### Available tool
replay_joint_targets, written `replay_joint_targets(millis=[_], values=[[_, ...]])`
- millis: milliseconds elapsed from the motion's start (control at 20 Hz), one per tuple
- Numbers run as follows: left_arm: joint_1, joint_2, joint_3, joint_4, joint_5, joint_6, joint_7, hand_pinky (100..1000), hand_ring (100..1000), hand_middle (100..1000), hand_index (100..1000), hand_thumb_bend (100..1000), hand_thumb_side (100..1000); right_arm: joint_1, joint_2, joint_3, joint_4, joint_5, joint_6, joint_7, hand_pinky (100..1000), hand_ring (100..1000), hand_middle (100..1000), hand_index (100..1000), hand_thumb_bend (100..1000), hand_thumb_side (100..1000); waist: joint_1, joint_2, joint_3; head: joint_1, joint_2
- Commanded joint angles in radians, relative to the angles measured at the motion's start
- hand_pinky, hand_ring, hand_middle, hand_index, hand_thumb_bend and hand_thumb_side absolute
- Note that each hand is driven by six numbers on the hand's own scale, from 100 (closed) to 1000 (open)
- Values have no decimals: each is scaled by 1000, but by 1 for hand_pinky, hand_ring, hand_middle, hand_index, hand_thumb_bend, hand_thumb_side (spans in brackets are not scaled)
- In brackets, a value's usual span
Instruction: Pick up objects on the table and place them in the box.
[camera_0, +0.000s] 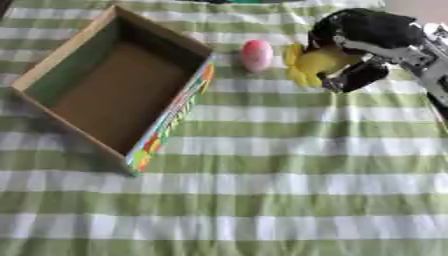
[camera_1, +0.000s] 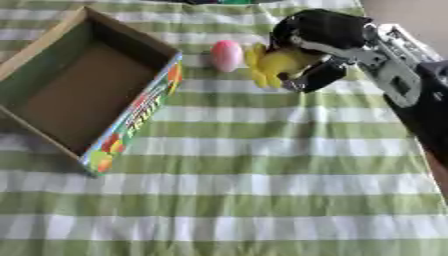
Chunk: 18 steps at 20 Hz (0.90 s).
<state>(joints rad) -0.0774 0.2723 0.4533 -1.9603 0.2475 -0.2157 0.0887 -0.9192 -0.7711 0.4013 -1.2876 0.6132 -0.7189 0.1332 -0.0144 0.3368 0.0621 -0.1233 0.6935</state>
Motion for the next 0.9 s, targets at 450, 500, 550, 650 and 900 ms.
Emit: replay_joint_targets(millis=[450, 500, 550, 650, 900], values=[[-33, -1, -35, -40, 0, 24, -20, 545, 730, 666, 732, 100, 954, -206, 178, -37, -44, -212, 72, 218, 609, 565, 468, 588, 100, 303, 12, -61, 11, -69, 13], [-36, -3, -39, -40, 0, 26, -23, 545, 730, 666, 732, 100, 954, -223, 204, -39, -29, -219, 77, 236, 609, 563, 468, 588, 100, 303, 12, -62, 15, -76, 11], [-39, -4, -42, -40, 1, 28, -26, 545, 730, 666, 732, 100, 953, -240, 230, -41, -13, -223, 80, 253, 608, 562, 467, 588, 100, 304, 12, -63, 21, -83, 8], [-44, -6, -47, -40, 4, 29, -31, 545, 730, 666, 732, 100, 953, -265, 276, -47, 22, -223, 79, 280, 609, 560, 468, 589, 100, 305, 11, -62, 32, -95, 3], [-62, -10, -55, -40, 13, 33, -41, 545, 730, 666, 732, 100, 956, -309, 380, -86, 106, -194, 90, 300, 615, 552, 463, 591, 100, 314, 5, -53, 62, -118, -12]])
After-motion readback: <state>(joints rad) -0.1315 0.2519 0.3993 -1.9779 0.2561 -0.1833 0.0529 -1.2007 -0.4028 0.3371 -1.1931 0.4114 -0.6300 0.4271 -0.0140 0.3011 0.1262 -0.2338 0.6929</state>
